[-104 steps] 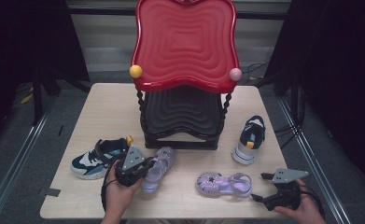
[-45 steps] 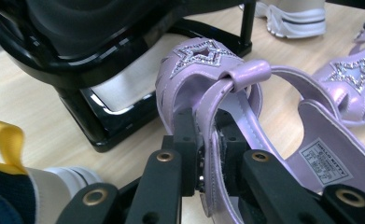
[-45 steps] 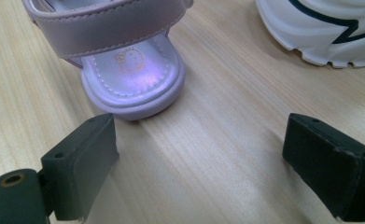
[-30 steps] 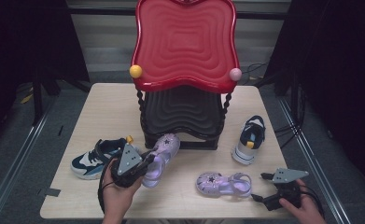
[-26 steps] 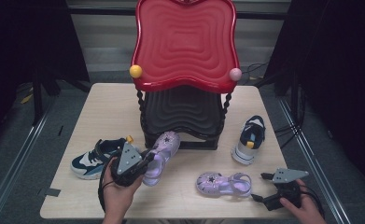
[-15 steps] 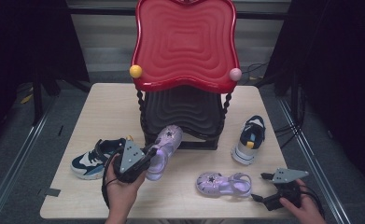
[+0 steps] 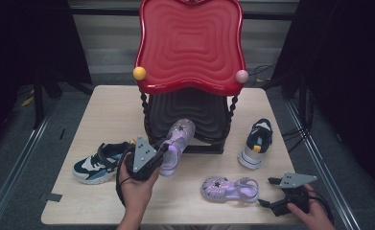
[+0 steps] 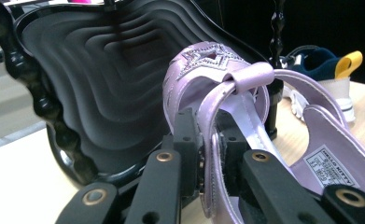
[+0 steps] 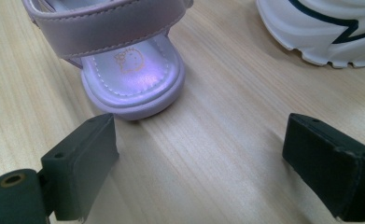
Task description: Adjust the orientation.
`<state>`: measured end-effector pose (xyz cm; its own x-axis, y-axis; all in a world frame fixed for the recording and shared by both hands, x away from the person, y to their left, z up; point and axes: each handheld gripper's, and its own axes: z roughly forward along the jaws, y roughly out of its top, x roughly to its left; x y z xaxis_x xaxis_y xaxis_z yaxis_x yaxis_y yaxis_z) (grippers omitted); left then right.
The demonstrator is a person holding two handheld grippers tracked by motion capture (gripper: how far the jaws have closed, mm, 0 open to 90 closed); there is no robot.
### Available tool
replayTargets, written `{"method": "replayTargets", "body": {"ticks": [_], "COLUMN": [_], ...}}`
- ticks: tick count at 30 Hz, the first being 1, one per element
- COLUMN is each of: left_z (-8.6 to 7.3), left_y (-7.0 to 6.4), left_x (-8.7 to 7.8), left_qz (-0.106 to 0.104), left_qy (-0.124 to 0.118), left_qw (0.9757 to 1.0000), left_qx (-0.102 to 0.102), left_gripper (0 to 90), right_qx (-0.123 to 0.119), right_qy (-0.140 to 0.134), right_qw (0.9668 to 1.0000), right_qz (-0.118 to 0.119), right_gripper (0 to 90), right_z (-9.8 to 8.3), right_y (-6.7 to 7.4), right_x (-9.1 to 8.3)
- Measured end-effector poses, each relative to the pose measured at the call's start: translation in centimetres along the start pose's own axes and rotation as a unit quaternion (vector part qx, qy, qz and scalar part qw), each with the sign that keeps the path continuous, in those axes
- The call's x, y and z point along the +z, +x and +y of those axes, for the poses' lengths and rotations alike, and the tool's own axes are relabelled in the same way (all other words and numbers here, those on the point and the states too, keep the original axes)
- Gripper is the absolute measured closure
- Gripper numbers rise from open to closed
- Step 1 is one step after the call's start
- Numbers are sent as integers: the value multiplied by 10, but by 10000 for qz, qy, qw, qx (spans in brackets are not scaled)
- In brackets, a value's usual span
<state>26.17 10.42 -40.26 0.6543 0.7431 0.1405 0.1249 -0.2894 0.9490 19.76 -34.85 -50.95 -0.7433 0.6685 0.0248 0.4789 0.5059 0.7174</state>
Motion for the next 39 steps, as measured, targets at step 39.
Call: {"method": "replayTargets", "body": {"ticks": [39], "left_z": [7], "left_y": [3], "left_x": [33], "left_qz": [708], "left_qy": [-502], "left_qw": [9960], "left_qx": [-232], "left_gripper": [816], "right_qx": [-2], "right_qy": [-1], "right_qw": [10000], "right_qz": [-1], "right_gripper": [94], "right_z": [0], "right_y": [0], "right_x": [0]}}
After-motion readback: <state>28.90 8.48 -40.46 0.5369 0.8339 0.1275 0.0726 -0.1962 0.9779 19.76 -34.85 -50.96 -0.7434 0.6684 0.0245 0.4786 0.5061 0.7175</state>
